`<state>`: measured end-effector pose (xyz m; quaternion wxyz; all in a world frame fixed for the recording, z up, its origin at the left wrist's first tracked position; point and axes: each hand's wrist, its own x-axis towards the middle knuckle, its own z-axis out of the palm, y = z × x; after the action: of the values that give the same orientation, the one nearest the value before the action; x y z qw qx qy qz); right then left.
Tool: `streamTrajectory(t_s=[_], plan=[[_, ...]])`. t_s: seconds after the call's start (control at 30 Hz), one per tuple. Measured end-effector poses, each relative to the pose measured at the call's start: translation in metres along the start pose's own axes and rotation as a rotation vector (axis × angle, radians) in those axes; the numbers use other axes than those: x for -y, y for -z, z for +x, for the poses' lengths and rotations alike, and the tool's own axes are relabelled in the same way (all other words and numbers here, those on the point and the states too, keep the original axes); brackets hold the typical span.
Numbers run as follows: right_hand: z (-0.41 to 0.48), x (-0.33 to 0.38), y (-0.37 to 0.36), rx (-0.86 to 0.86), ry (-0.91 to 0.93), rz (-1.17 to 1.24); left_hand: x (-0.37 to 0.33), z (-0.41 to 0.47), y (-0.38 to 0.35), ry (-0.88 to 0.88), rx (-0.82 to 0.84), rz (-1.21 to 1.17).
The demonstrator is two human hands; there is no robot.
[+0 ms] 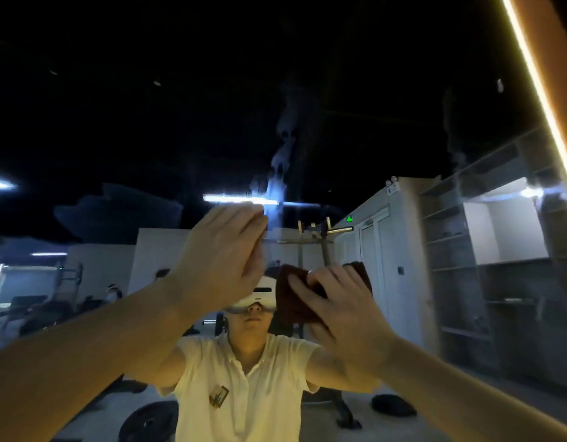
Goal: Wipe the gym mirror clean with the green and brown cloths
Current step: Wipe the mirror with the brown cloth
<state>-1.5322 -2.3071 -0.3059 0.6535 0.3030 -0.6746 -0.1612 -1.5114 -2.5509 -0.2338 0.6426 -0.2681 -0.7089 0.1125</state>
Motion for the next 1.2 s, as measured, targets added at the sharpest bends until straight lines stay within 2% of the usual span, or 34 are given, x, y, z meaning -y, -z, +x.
streamTrajectory(t_s=[0.07,0.1,0.23,0.3,0.37,0.53,0.6,0.67,0.77,0.83,0.87,0.93,1.03,1.1,1.2], plan=[[0.019,-0.026,0.006,0.063,0.038,-0.092,-0.001,-0.009,-0.01,-0.017,0.035,0.05],[0.045,-0.046,0.011,0.063,-0.02,-0.148,-0.001,-0.011,-0.014,-0.017,0.043,0.067],[0.165,-0.124,0.028,0.057,-0.467,-0.312,-0.002,-0.014,-0.028,0.024,0.029,0.004],[0.193,-0.12,0.022,-0.009,-0.592,-0.367,-0.003,-0.016,-0.033,0.033,0.016,-0.019],[0.191,-0.092,0.009,-0.076,-0.664,-0.321,-0.003,-0.016,-0.034,0.023,-0.005,-0.015],[0.069,0.006,-0.014,-0.122,-0.474,0.066,-0.004,-0.016,-0.031,0.015,-0.027,-0.037],[-0.004,0.042,-0.016,-0.015,-0.394,0.153,-0.008,-0.017,-0.029,0.041,-0.018,-0.055],[-0.056,0.063,-0.012,0.095,-0.234,0.123,-0.013,-0.018,-0.025,0.077,-0.006,-0.046],[-0.046,0.028,-0.007,0.132,0.012,-0.063,-0.021,-0.018,-0.022,0.097,0.003,-0.082],[0.005,-0.02,0.0,0.05,-0.114,-0.188,-0.022,-0.019,-0.021,0.112,0.019,-0.094],[0.034,-0.05,0.006,-0.037,-0.243,-0.23,-0.023,-0.02,-0.021,0.121,0.024,-0.091],[0.082,-0.096,0.019,-0.091,-0.513,-0.269,-0.025,-0.02,-0.021,0.13,0.034,-0.075],[0.103,-0.091,0.012,-0.119,-0.769,-0.164,-0.032,-0.02,-0.024,0.162,0.037,-0.059],[0.074,-0.045,-0.001,-0.123,-0.743,-0.035,-0.041,-0.021,-0.026,0.202,0.035,-0.028],[-0.02,0.042,0.0,-0.054,-0.452,0.083,-0.067,-0.032,-0.031,0.262,0.018,-0.008]])
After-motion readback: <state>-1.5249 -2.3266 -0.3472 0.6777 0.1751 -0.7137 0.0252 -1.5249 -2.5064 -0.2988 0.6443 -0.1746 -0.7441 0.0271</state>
